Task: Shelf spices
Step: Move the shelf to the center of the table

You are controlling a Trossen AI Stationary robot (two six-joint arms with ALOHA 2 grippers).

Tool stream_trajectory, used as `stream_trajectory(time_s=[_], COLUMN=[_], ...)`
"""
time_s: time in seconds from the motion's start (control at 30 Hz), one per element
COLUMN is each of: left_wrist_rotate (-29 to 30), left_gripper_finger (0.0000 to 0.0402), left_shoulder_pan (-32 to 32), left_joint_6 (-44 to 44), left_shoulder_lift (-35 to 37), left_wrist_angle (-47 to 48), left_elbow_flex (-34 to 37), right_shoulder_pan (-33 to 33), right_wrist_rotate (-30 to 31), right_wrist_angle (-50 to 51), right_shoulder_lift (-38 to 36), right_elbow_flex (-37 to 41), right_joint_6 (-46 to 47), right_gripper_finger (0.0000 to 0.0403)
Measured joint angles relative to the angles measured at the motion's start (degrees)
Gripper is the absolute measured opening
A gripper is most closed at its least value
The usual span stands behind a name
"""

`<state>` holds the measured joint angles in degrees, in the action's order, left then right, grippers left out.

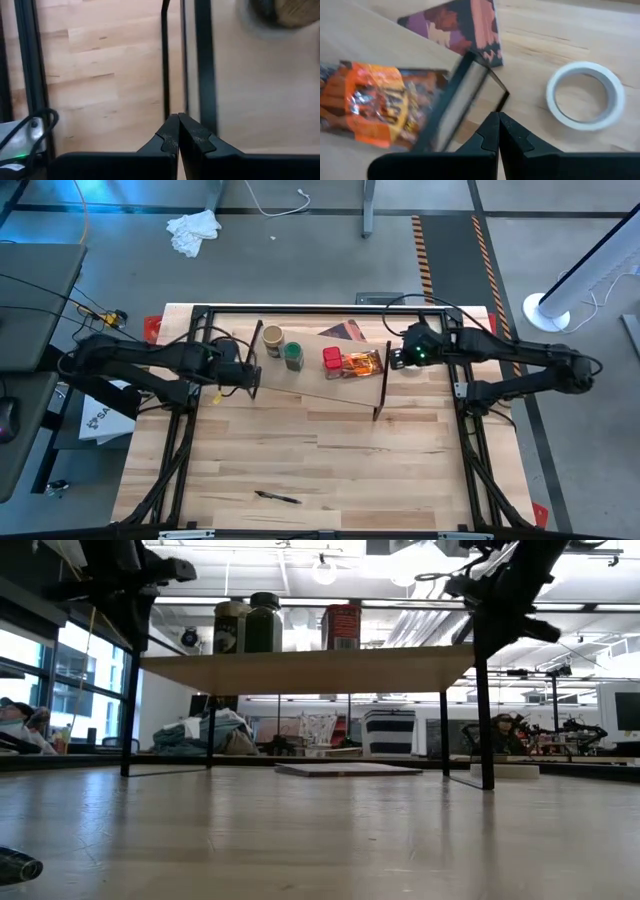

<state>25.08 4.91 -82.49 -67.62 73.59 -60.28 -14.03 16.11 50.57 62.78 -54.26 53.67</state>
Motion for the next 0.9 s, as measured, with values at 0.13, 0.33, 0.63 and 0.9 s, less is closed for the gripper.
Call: stream_trajectory(time_s=[0.13, 0.33, 0.63, 0.9], left_wrist_rotate=[-5.8, -10.4, -11.9, -11.7], left_gripper_finger=[0.0, 0.0, 0.0, 0.0], left_shoulder_pan=[0.1, 2.1, 7.7, 10.9], left_joint_6=[1.6, 1.5, -3.5, -4.6], left_shoulder_lift=[-3.6, -6.5, -6.7, -6.8], left_wrist_angle=[-0.8, -5.6, -9.6, -8.9], left_elbow_flex=[1.6, 2.8, 2.8, 2.9], right_shoulder_pan=[-0.6, -0.8, -0.1, 5.6], right_wrist_rotate=[-0.3, 0.6, -1.9, -2.5], right_wrist_angle=[-3.9, -5.0, -5.2, -4.9], right_shoulder_lift=[1.9, 3.7, 3.8, 3.7], right_elbow_flex=[0.0, 0.0, 0.0, 0.0], right_joint_6=[-0.8, -1.1, 0.3, 7.5], right_gripper_finger=[0.0, 0.0, 0.0, 0.0])
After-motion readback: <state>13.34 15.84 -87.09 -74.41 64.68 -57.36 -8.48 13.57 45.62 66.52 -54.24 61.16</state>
